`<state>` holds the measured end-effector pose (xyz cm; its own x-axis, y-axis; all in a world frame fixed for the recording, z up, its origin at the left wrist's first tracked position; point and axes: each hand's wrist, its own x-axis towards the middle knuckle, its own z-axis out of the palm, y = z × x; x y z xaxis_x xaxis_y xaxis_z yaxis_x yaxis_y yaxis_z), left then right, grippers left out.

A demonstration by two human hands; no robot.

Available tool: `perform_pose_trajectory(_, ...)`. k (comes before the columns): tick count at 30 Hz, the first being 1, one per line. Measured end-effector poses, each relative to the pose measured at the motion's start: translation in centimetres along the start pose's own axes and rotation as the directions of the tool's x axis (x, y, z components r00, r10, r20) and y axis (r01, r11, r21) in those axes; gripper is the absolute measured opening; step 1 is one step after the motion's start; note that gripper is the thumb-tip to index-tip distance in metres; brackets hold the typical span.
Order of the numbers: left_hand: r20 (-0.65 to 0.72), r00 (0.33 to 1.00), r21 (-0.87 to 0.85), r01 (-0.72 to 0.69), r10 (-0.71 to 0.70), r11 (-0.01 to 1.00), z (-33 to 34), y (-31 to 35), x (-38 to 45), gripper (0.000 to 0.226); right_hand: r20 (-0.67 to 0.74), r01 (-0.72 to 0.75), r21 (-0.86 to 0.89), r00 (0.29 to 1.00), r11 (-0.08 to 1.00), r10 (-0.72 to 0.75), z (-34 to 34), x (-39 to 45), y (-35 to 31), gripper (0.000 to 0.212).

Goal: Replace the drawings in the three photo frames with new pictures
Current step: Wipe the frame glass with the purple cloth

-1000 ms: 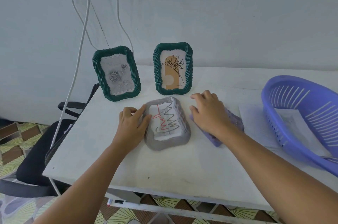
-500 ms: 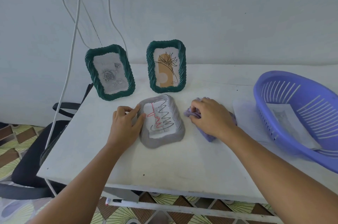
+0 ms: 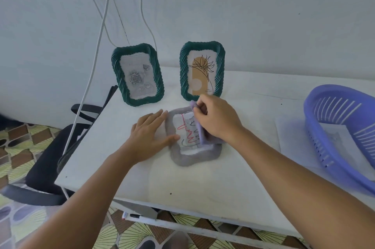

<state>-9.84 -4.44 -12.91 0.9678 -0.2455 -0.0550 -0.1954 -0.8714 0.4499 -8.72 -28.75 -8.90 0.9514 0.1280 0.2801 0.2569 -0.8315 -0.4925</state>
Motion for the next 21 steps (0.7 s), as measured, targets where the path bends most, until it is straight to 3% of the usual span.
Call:
perform_pose_trajectory(5, 0.048, 0.999, 0.029, -0.027, 0.026, 0.999, 0.0, -0.6, -0.2, 0.103, 0.127, 0.103, -0.066, 0.987, 0.992, -0.094, 3.2, 0.8, 0.2, 0.021)
perform_pose_trajectory(11, 0.038, 0.998, 0.054, -0.053, 0.051, 0.997, 0.1, -0.6, -0.2, 0.107, 0.140, 0.145, 0.038, 0.979, 0.989, -0.149, 3.5, 0.1, 2.2, 0.033)
perform_pose_trajectory(18, 0.074, 0.994, 0.043, -0.082, 0.079, 0.996, -0.4, -0.6, 0.0, 0.110, -0.033, 0.127, 0.009, 0.991, 0.992, -0.127, 4.9, 0.2, 1.4, 0.021)
perform_pose_trajectory(21, 0.090, 0.992, 0.039, -0.095, 0.091, 0.995, -0.4, -0.6, -0.2, 0.124, -0.039, 0.158, -0.005, 0.987, 0.987, -0.158, 5.3, -0.1, 1.1, 0.021)
